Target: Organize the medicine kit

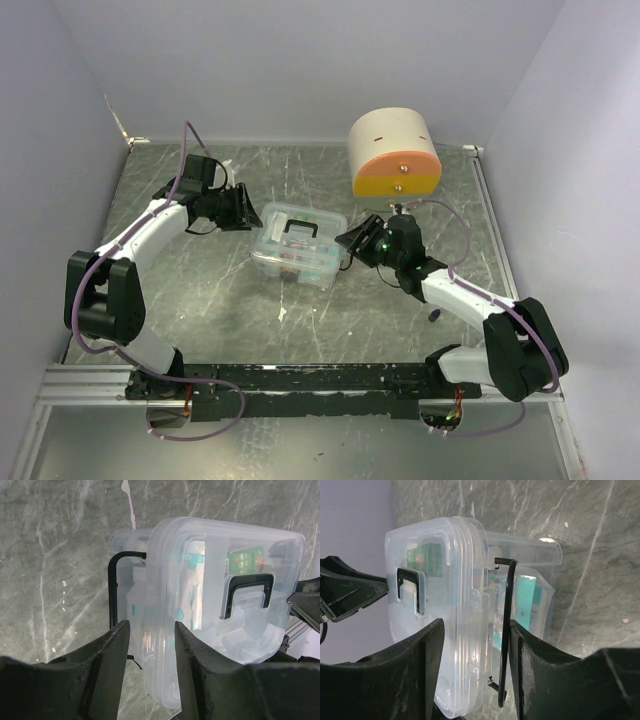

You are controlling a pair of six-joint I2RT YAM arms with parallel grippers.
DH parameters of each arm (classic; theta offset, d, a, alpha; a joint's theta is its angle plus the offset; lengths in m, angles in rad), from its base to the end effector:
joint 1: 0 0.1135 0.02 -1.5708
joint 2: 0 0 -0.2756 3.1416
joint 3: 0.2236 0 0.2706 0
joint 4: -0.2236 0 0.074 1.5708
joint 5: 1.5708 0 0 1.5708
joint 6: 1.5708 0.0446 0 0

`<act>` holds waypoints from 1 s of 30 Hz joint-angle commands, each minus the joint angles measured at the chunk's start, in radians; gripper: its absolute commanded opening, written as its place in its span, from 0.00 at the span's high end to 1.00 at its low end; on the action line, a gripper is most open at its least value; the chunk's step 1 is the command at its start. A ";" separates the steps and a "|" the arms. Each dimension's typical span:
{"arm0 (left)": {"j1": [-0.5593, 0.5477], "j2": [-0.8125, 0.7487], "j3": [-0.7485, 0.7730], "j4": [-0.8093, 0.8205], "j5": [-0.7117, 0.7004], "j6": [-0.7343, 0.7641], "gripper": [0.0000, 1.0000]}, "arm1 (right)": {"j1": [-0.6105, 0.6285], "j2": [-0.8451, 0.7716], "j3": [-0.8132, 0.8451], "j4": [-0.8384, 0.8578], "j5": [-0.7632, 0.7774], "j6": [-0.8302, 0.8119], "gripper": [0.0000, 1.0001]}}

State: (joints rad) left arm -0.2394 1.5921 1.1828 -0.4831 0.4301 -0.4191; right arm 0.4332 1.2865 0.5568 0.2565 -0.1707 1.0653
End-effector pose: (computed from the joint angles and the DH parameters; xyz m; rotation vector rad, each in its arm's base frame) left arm 0.3489 -0.1043 0.2499 -0.0326 2.5254 -0.8078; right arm 0.2549 0.1262 0.1931 0.5802 2.1482 1.0646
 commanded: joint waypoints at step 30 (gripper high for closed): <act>-0.008 0.032 -0.005 -0.023 -0.012 0.029 0.50 | 0.200 0.022 0.223 -0.523 0.490 -0.082 0.56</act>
State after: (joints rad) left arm -0.2405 1.5974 1.1828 -0.4770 0.4419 -0.4187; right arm 0.6197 1.2797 0.7738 -0.1322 0.2417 1.0122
